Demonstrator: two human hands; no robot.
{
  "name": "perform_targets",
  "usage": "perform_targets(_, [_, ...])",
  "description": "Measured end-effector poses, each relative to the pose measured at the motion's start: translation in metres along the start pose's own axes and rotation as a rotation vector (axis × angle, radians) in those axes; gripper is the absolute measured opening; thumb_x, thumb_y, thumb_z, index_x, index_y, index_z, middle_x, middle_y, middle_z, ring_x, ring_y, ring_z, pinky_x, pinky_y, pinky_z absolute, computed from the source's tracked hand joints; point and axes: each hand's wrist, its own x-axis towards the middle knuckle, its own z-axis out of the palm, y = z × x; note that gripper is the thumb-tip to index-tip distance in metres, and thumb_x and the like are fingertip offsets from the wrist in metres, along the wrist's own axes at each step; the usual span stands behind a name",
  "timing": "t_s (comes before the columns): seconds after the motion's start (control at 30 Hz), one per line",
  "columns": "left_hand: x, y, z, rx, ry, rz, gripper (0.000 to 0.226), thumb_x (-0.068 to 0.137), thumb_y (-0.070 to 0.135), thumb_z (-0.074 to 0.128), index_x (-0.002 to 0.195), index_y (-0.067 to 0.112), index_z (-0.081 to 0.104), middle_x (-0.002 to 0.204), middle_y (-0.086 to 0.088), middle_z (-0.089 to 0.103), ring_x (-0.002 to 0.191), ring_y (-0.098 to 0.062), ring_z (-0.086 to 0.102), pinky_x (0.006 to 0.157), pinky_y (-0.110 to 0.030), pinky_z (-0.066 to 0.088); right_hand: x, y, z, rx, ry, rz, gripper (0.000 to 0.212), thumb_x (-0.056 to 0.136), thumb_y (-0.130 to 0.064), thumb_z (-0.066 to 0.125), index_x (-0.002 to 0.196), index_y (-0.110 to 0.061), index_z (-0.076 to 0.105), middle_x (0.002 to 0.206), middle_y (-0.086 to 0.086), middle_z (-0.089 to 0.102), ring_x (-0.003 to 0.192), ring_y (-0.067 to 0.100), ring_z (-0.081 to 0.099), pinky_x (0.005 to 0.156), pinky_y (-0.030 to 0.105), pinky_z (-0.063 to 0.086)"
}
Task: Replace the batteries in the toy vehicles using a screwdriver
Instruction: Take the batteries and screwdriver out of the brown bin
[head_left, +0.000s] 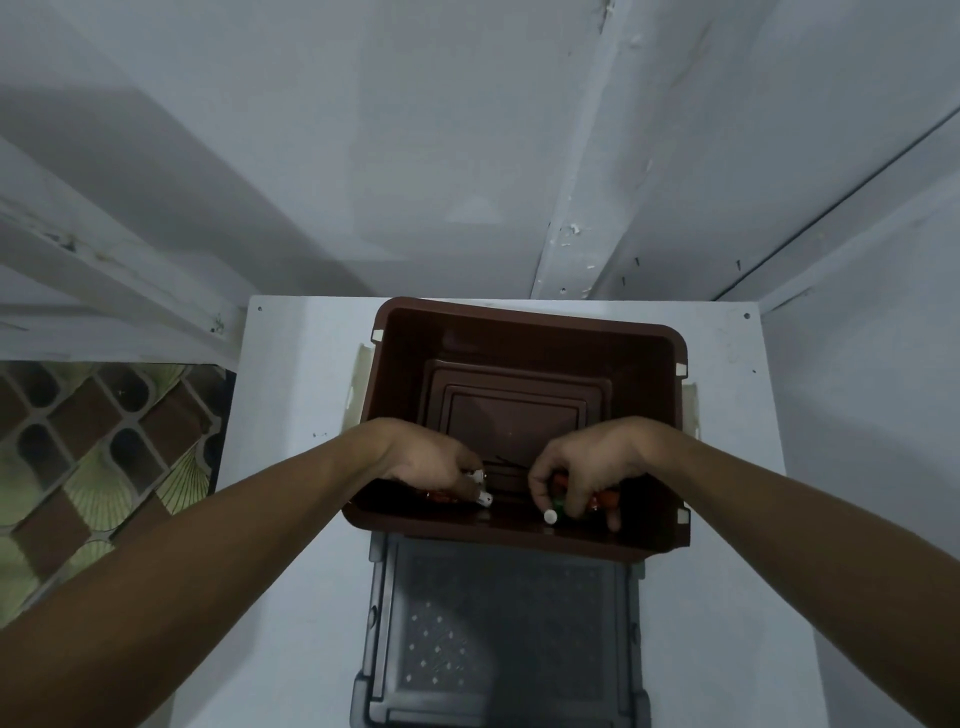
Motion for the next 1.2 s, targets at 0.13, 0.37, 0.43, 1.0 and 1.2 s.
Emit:
perform_targets(0.13, [0.000,-0.003,-0.002,-0.046,-0.013,-0.004,0.014,0.094,0.020,0.062,0.107,0.023,0.059,0.098,0.006,0.062,0.093,-0.012,0.058,0.074,-0.022,0.045,0.002,0.001,-0.001,0.002,0.029,-0.015,0.022,0.084,0.006,0.062,0.088,-0.015,0.066,0.111,0.021,0.059,0.080,0.024,0.062,0.055,0.029,0.058])
perform_targets(0.37, [0.000,-0.004,-0.002,0.009,0.041,0.017,0.023,0.091,0.020,0.066,0.113,0.020,0.064,0.114,0.000,0.065,0.107,-0.020,0.060,0.092,-0.031,0.045,0.003,0.002,-0.002,0.003,0.038,0.002,0.019,0.085,0.007,0.060,0.092,-0.010,0.064,0.101,0.015,0.059,0.073,0.018,0.062,0.053,0.026,0.056])
perform_targets(0.43, [-0.001,-0.004,-0.001,0.091,0.067,0.014,0.027,0.091,0.022,0.065,0.117,0.019,0.062,0.113,0.002,0.063,0.105,-0.018,0.058,0.085,-0.028,0.044,0.004,0.002,-0.002,0.005,0.041,0.007,0.019,0.085,0.007,0.059,0.092,-0.010,0.063,0.097,0.013,0.059,0.071,0.017,0.062,0.052,0.026,0.056])
perform_targets(1.0, [-0.012,-0.005,-0.007,-0.496,0.060,-0.029,0.017,0.094,-0.003,0.055,0.106,0.008,0.059,0.099,-0.010,0.056,0.092,-0.019,0.058,0.063,-0.026,0.057,0.006,-0.001,0.002,-0.025,0.016,0.063,0.022,0.086,0.006,0.058,0.083,-0.015,0.061,0.089,0.009,0.058,0.070,0.016,0.059,0.047,0.022,0.051])
perform_targets(1.2, [-0.013,-0.004,-0.005,-0.597,0.044,-0.040,0.031,0.092,-0.010,0.048,0.122,-0.003,0.054,0.090,-0.014,0.053,0.076,-0.017,0.055,0.050,-0.019,0.052,0.007,-0.004,0.004,-0.044,0.017,0.067,0.024,0.086,0.007,0.057,0.082,-0.016,0.060,0.088,0.008,0.058,0.068,0.016,0.059,0.046,0.022,0.050])
